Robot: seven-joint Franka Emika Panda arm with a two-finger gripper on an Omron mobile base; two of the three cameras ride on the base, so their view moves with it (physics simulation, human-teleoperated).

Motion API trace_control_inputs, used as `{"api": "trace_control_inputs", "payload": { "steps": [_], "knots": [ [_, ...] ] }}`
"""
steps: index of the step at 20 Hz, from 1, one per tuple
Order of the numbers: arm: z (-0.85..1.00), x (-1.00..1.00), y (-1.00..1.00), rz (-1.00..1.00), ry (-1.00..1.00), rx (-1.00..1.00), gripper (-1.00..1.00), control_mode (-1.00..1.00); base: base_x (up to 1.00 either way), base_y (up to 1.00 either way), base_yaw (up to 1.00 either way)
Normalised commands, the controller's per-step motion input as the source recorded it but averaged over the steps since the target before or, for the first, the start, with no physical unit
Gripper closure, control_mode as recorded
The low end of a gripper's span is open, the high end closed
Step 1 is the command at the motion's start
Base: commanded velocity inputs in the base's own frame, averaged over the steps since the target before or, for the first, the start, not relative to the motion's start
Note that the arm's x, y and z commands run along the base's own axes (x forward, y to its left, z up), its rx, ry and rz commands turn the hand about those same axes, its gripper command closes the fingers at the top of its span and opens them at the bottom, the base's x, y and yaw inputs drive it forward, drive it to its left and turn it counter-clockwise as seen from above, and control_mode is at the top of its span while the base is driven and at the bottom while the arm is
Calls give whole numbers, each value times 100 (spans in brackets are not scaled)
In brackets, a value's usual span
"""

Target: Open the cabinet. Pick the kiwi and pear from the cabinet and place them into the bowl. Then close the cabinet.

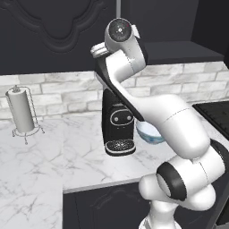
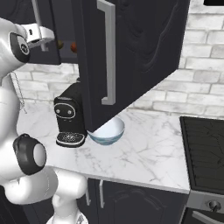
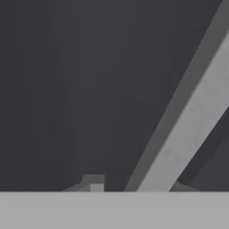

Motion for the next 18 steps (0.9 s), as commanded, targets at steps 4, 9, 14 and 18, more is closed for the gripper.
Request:
{"api": "trace_control_inputs", "payload": {
  "steps": [4,9,14,18],
  "knots": [
    [0,-41,20,0,4,-4,100,-100,0,0,0],
    [0,-67,24,0,4,-5,100,-100,0,0,0],
    [0,-69,17,0,2,-3,100,-100,0,0,0],
    [0,-62,27,0,0,-3,100,-100,0,0,0]
  ]
}}
